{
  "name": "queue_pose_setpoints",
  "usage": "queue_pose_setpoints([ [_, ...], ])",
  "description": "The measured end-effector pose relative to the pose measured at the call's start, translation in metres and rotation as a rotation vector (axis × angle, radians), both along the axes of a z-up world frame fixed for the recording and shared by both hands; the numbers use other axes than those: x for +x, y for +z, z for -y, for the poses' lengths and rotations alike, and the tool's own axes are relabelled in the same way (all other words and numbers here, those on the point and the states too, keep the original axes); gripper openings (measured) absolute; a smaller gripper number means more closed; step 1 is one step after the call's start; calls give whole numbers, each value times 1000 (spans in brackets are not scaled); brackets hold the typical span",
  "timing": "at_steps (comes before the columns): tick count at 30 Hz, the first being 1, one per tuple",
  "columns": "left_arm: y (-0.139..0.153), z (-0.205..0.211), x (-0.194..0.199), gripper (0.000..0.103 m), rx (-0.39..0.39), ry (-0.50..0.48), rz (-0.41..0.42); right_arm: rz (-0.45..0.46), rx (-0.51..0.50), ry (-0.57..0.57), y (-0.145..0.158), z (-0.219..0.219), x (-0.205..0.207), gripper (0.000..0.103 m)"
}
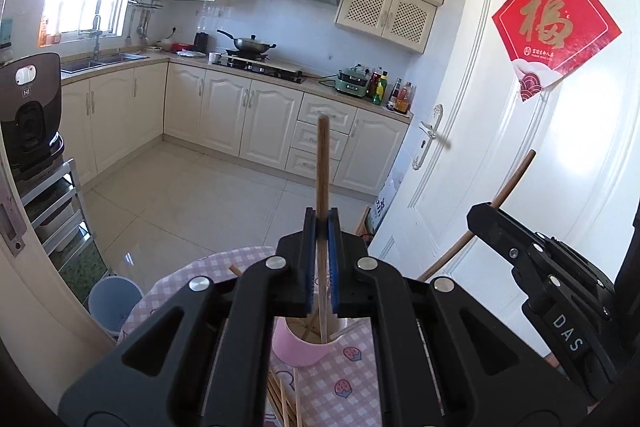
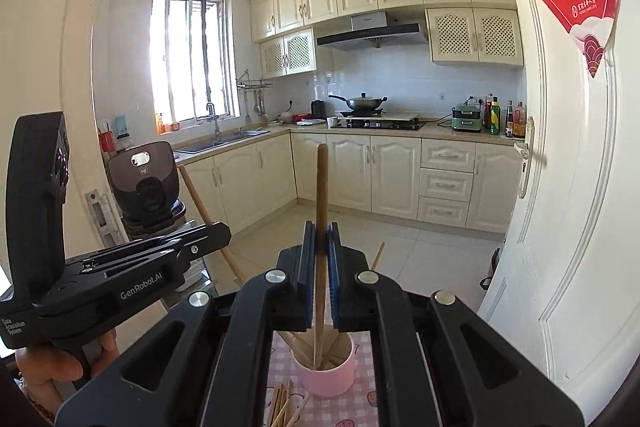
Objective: Organize utensils
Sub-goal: 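Lower the chopsticks into the pink cup and open both tools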
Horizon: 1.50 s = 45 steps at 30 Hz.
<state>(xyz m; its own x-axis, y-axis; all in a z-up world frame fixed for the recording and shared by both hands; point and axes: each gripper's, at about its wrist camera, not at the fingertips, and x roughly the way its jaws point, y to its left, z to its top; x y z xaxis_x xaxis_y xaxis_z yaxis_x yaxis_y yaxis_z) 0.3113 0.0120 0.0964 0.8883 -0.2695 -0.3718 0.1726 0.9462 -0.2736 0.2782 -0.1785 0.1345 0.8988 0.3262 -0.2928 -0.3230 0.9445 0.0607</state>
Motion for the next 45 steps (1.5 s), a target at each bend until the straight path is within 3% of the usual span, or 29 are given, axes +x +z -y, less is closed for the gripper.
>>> queue_pose_setpoints([
  [9,-27,2,20,6,21,9,-36,-53,0,-11,-25,4,25,5],
  [21,-53,11,21,6,70,-17,-57,-113,-12,-25,-60,5,34,5],
  [29,-77,14,22,6,98,-41,-117,-169,-25,-27,-83,3,40,5],
  [37,-82,18,19,8,127,-30,-135,-184,-24,-35,-86,7,38,6],
  [39,-82,21,18,13,152,-11,-141,-185,-18,-33,-86,8,37,6],
  [40,-82,23,18,24,158,-11,-141,-181,-19,-33,-86,9,36,6],
  [41,-81,24,16,45,162,-9,-138,-181,-20,-33,-86,8,36,9],
  [42,-80,23,14,57,164,6,-126,-181,-21,-30,-85,7,35,11],
  [43,-79,22,11,61,162,18,-107,-177,-21,-29,-84,7,34,15],
  [45,-78,20,6,61,157,21,-102,-169,-18,-33,-83,10,31,24],
])
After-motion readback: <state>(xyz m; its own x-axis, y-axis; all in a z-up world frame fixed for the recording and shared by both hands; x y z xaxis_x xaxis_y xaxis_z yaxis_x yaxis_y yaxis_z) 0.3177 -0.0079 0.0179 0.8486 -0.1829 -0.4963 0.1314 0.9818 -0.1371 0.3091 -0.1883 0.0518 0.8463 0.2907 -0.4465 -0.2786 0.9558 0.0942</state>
